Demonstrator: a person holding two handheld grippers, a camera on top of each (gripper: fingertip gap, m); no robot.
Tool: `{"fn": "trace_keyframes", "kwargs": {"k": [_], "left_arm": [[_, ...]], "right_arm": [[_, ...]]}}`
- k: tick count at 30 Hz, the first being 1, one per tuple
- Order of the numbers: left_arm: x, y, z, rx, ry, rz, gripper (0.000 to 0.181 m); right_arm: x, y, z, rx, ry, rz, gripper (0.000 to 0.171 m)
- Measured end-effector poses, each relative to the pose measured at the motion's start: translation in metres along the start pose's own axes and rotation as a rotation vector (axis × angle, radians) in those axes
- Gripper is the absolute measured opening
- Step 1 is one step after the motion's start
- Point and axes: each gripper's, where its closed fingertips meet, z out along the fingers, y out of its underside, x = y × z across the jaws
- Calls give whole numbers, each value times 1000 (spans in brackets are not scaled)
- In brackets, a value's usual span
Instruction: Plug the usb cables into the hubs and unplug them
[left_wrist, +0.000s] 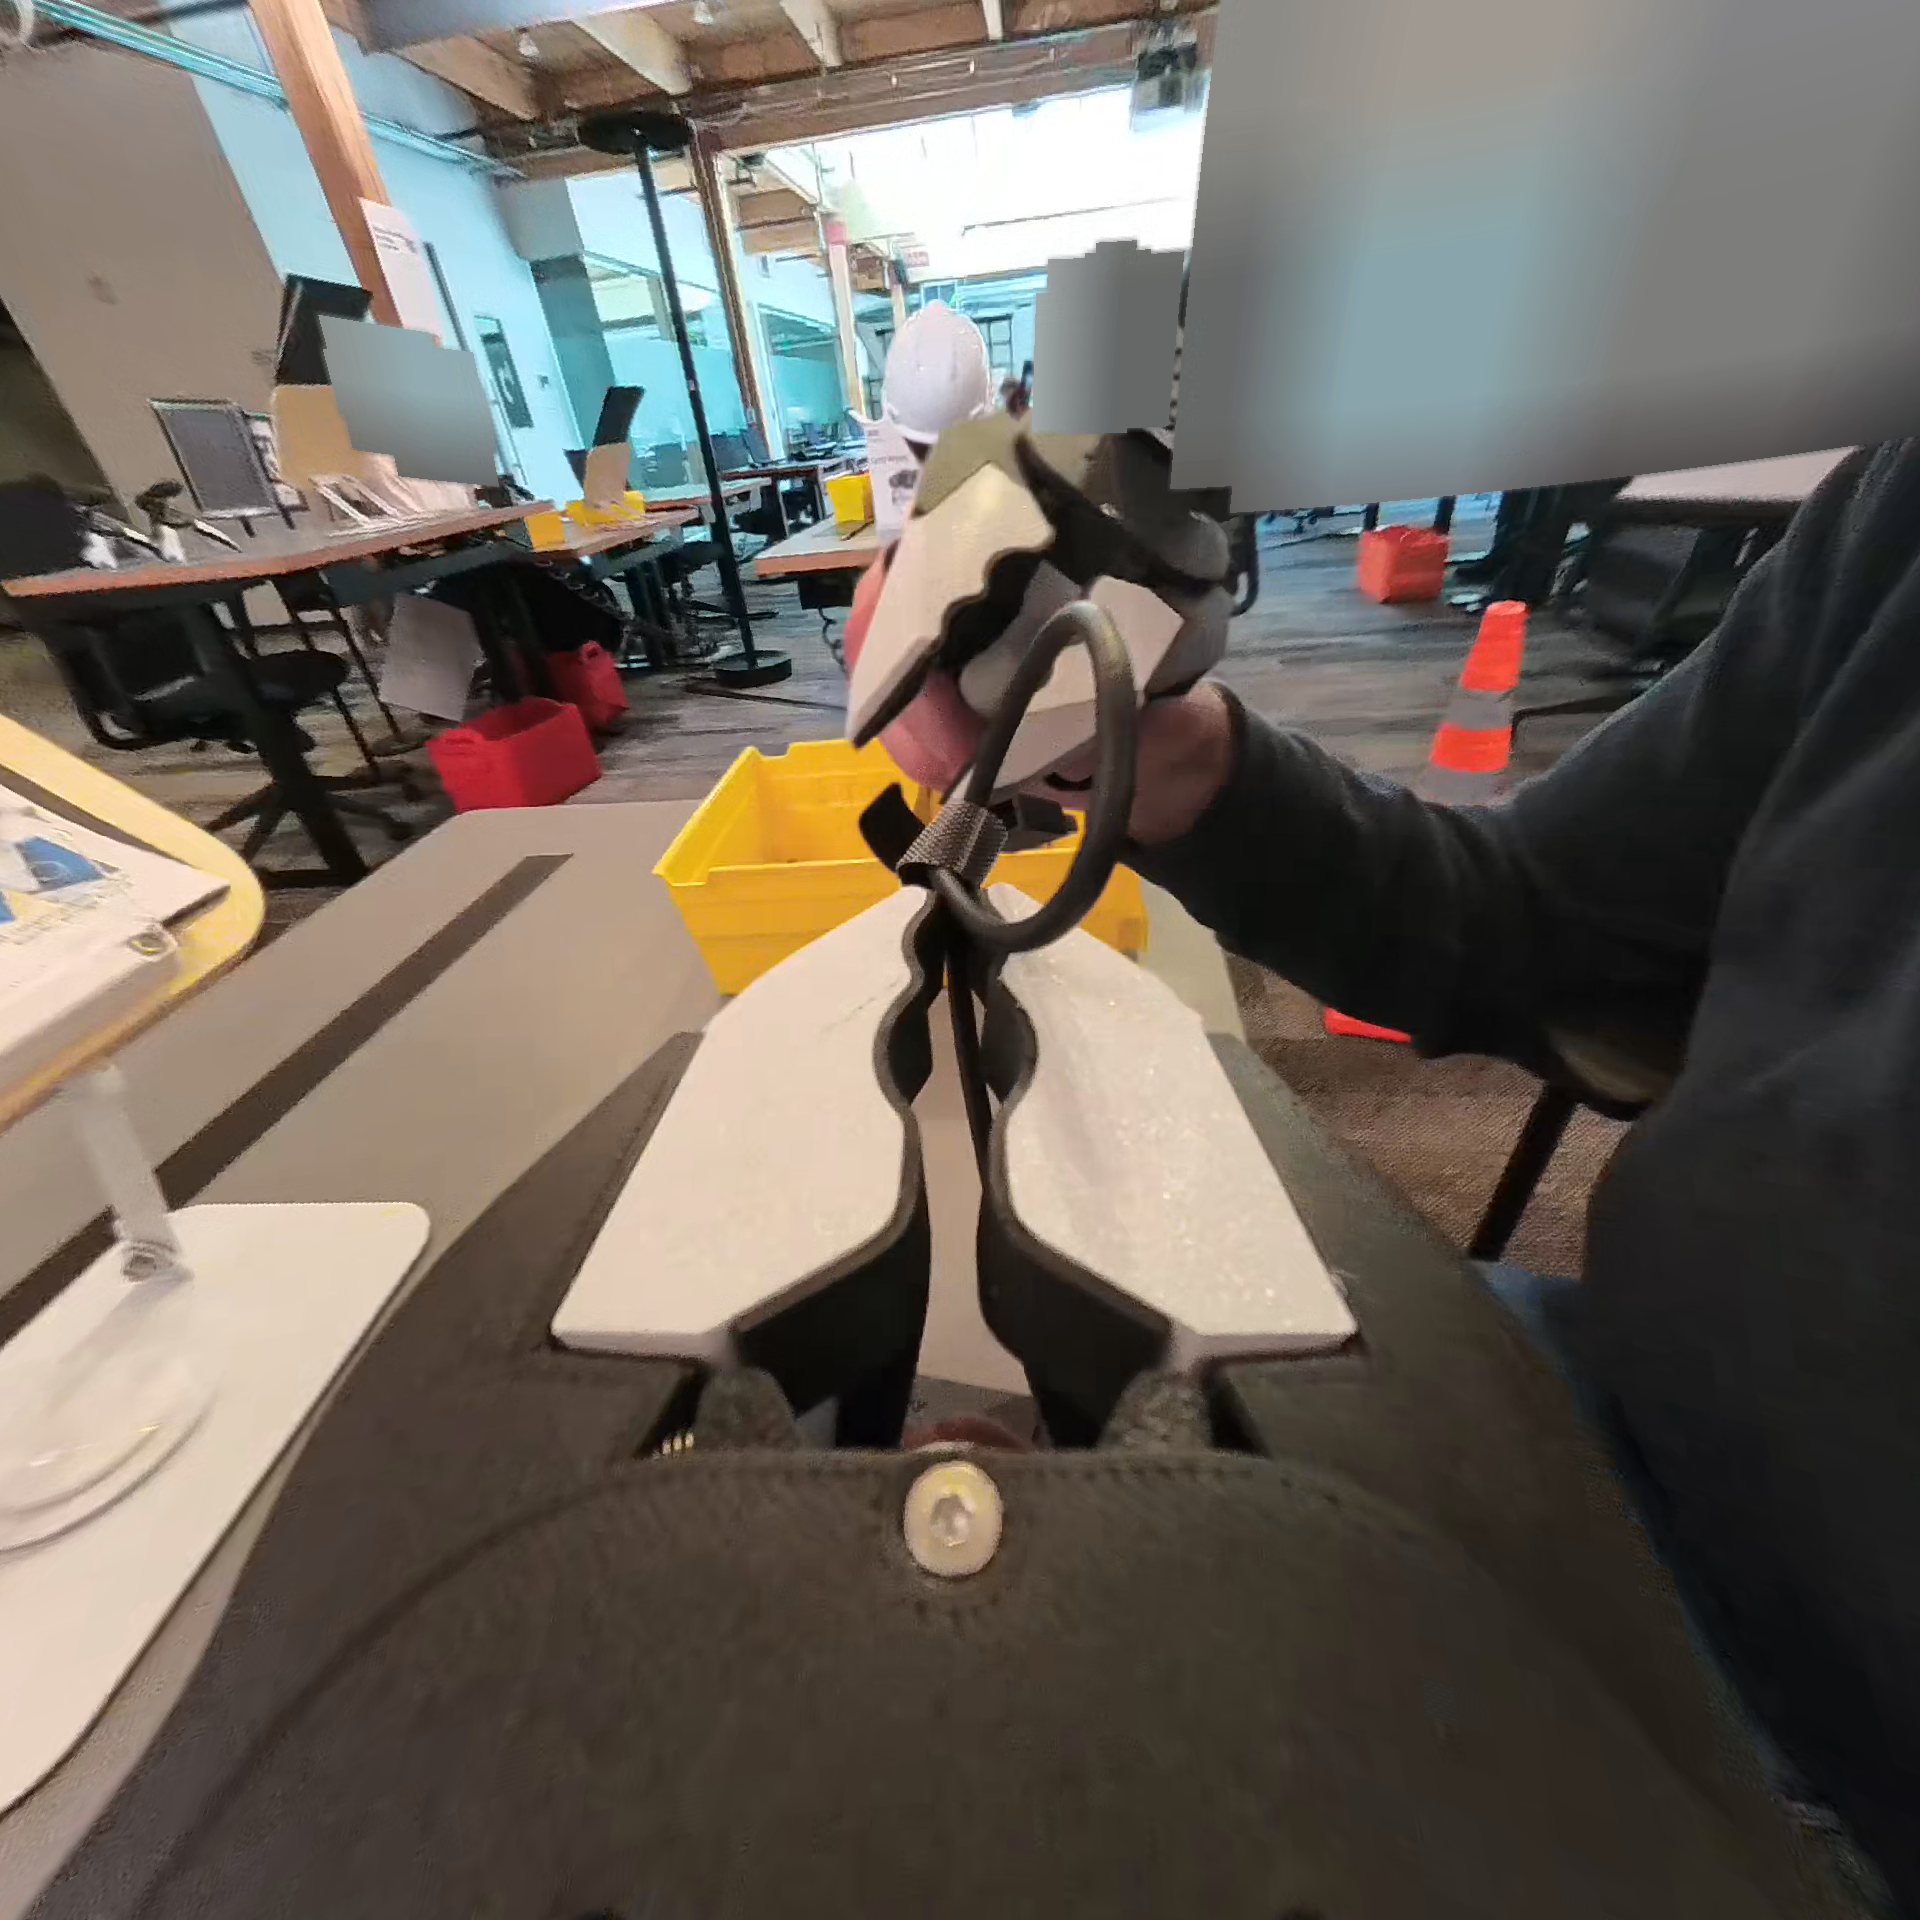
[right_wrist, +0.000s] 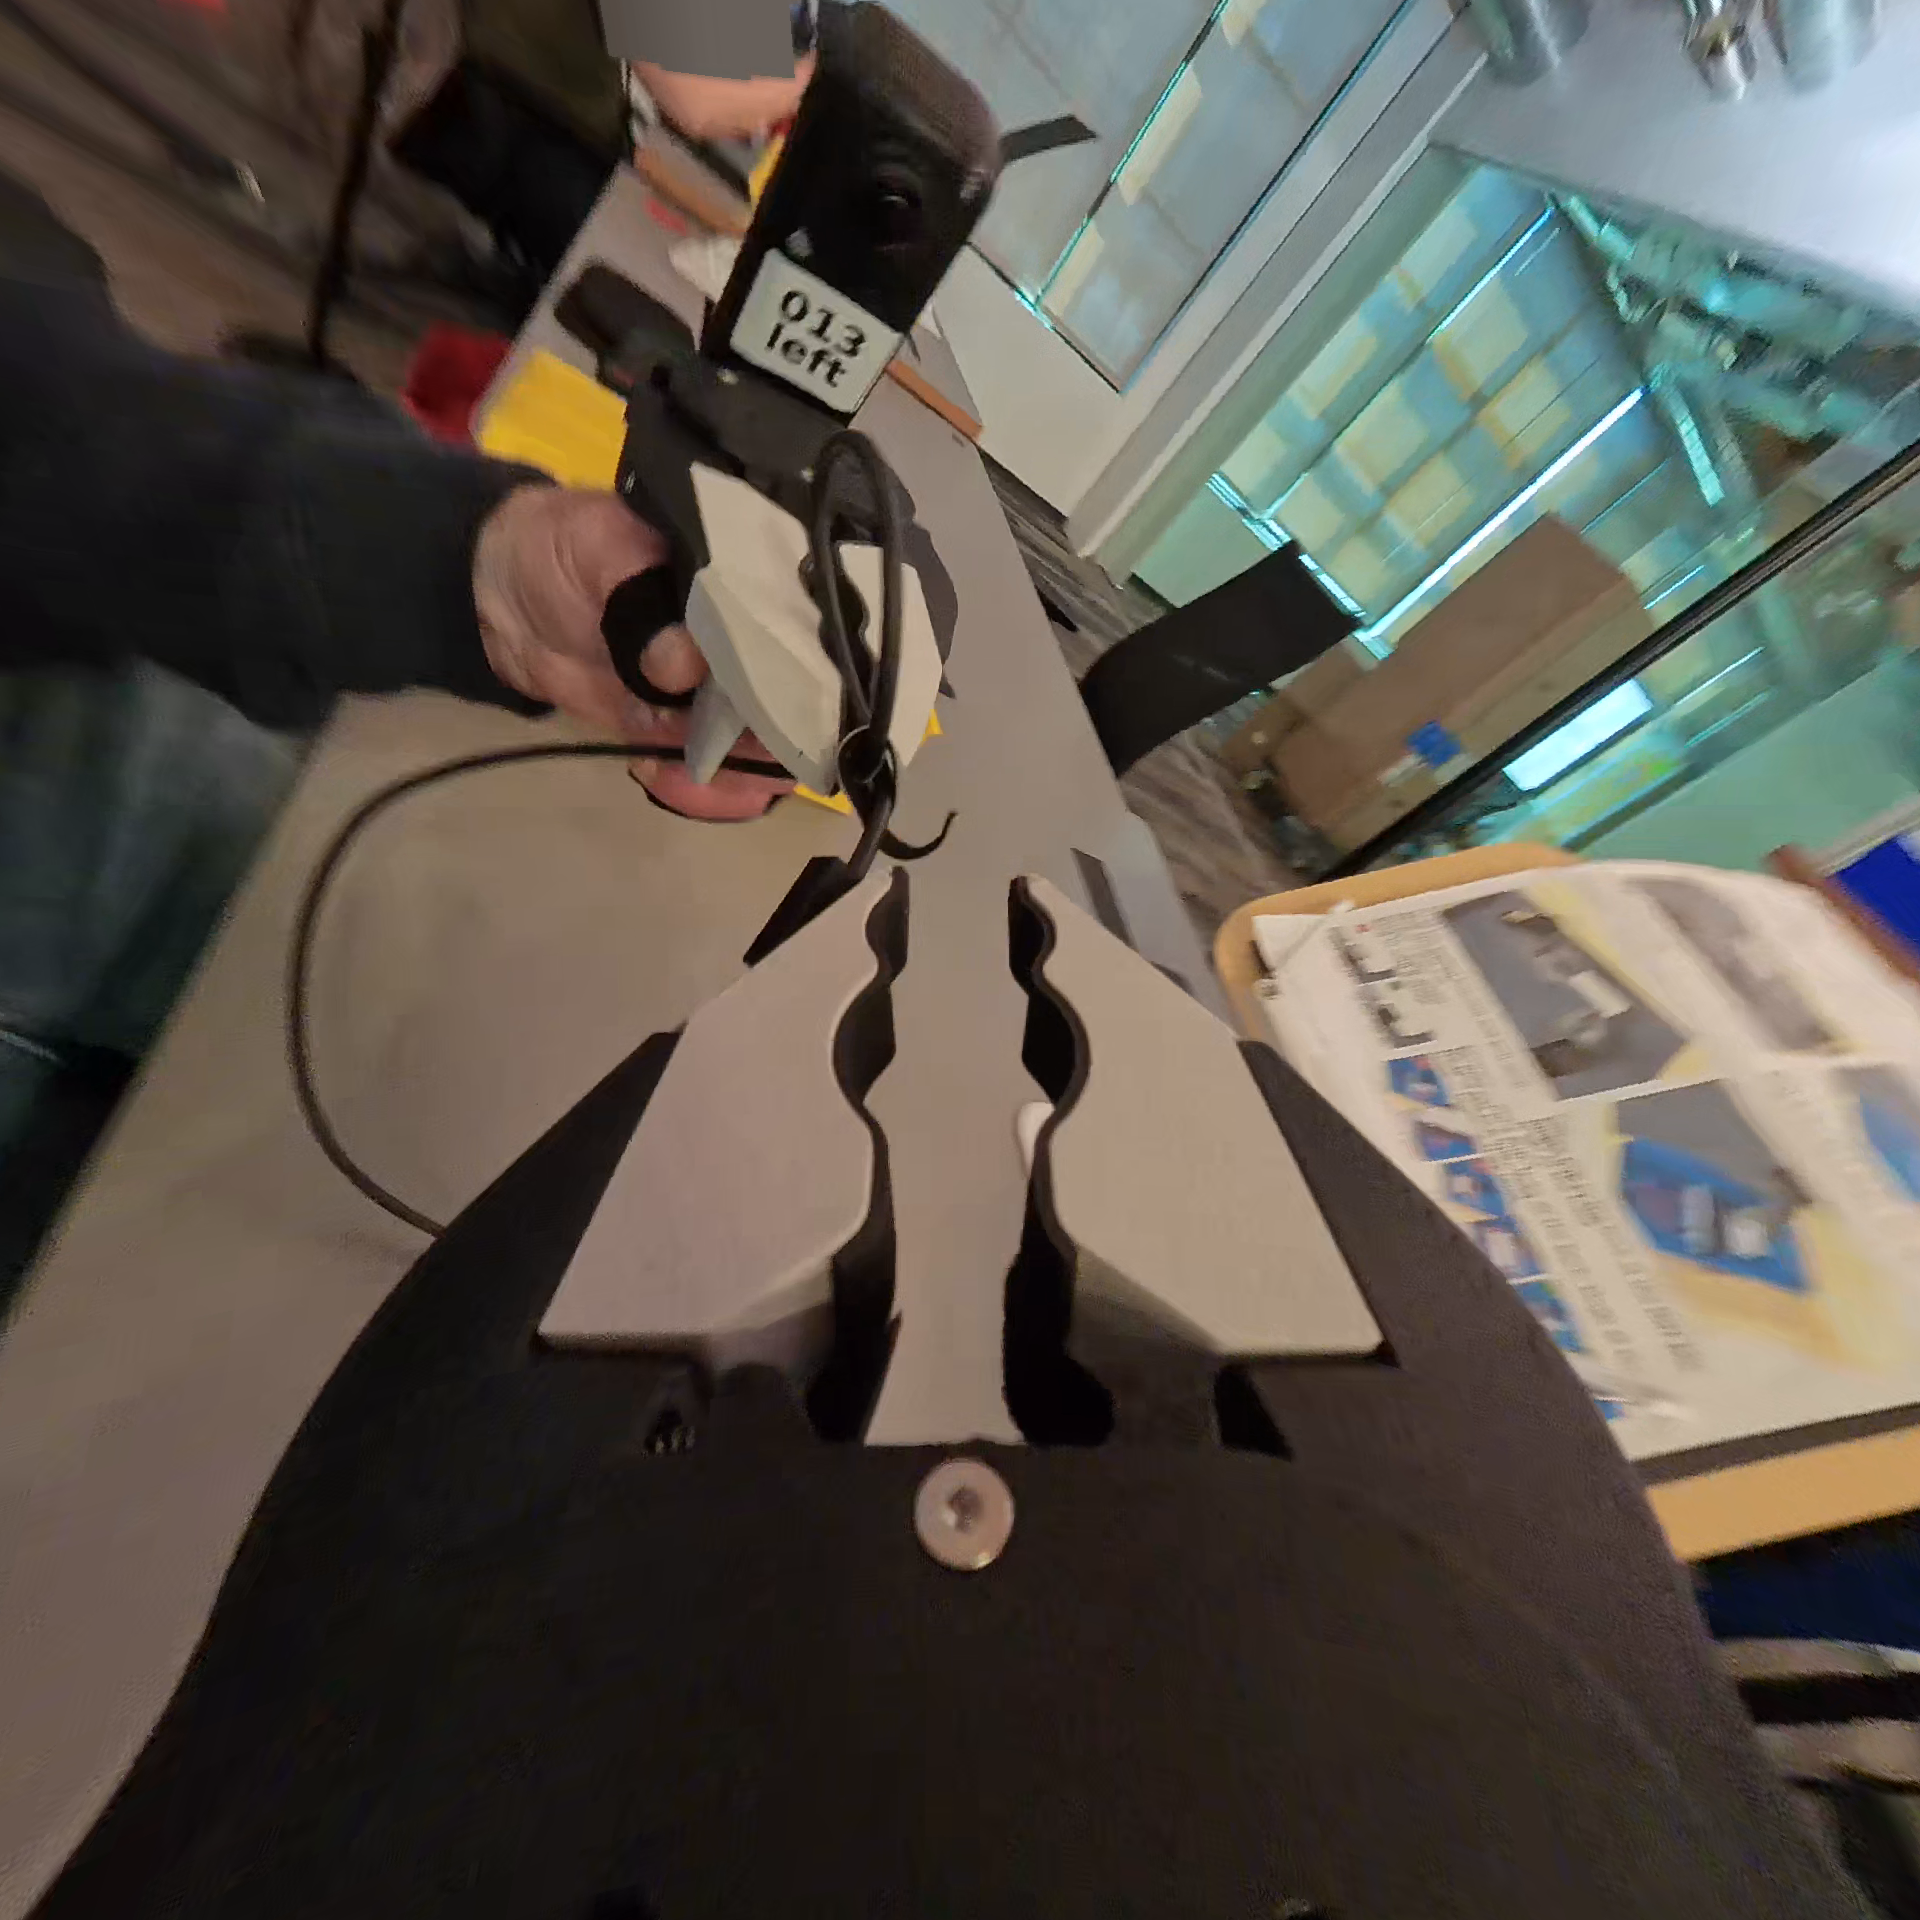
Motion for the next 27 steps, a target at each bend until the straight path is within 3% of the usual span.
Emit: {"fn": "trace_keyframes", "kwargs": {"k": [4,10,13,20,22,27], "left_arm": [[5,-3,-4,40,118,-137,4],[22,1,-16,74,401,-388,4],[28,13,-15,94,487,-471,4],[35,14,-14,95,535,-484,4],[34,13,-14,99,519,-465,4],[19,11,-9,85,340,-344,4]], "right_arm": [[-3,-1,-6,-124,5,-270,20],[-28,-4,7,-266,-84,-605,46],[-43,0,17,-290,-139,-684,43],[-53,3,21,-282,-168,-666,9],[-55,4,21,-284,-183,-627,7],[-46,12,22,-323,-174,-382,0]]}}
